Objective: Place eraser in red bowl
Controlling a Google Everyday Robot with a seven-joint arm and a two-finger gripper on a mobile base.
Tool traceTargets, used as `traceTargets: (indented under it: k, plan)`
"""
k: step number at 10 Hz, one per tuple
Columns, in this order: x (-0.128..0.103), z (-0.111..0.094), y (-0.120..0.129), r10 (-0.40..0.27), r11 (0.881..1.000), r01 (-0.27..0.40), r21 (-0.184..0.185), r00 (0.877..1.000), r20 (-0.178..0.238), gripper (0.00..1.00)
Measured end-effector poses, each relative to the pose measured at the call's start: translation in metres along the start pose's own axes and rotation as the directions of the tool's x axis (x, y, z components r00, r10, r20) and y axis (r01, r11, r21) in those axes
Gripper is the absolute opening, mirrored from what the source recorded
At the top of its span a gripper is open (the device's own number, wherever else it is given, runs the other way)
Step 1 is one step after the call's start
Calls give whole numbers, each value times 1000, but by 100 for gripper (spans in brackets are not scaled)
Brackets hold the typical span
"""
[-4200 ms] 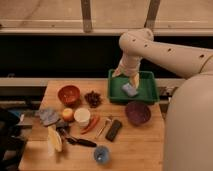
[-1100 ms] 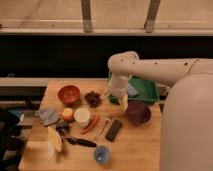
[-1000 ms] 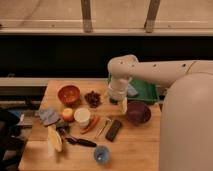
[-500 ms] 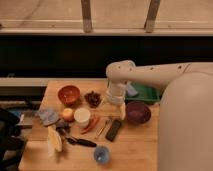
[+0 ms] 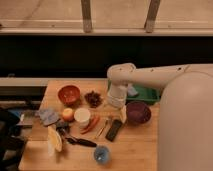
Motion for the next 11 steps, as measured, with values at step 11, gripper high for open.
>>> traceTargets:
  k: [11]
  plan:
    - [-25,88,-32,127,992,-124,34,981,-148,78]
